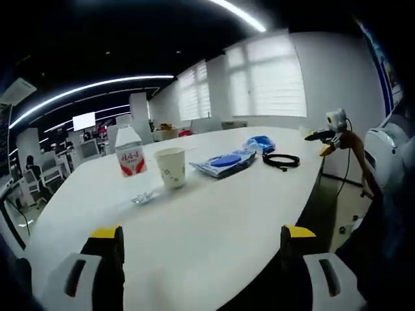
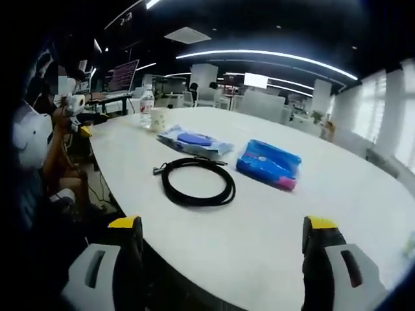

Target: Arrange the tabletop items into an orderly group along one side of the table until the central work area is clear of visible clutter.

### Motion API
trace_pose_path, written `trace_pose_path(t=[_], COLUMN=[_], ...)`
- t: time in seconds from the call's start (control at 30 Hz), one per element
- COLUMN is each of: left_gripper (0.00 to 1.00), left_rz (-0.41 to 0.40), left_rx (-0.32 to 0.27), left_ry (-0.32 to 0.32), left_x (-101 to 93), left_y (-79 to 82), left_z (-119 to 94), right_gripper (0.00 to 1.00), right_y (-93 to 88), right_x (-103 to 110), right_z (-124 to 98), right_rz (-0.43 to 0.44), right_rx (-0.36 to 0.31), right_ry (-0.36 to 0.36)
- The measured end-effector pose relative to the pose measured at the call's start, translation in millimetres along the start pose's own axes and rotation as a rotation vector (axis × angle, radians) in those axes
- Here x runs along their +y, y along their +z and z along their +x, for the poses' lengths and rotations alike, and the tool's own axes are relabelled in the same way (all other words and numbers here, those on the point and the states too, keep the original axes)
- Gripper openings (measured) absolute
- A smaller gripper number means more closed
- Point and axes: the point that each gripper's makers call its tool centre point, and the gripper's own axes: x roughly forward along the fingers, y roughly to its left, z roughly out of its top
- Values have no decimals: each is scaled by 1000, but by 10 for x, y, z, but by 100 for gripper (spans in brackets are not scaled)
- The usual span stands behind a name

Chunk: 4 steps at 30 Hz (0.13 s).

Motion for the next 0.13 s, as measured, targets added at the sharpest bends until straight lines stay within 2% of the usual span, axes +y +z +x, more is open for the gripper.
trace_pose_path(t=[0.13], left_gripper=[100], left_rz=[7], left_rx=[22], left_ry=[7], left_x=[16], left_y=[-47], left_z=[0], right_gripper=[100], right_y=[-7], right_x=[5], right_z=[13], right_rz=[0], right_rx=[5], right_ry=[3])
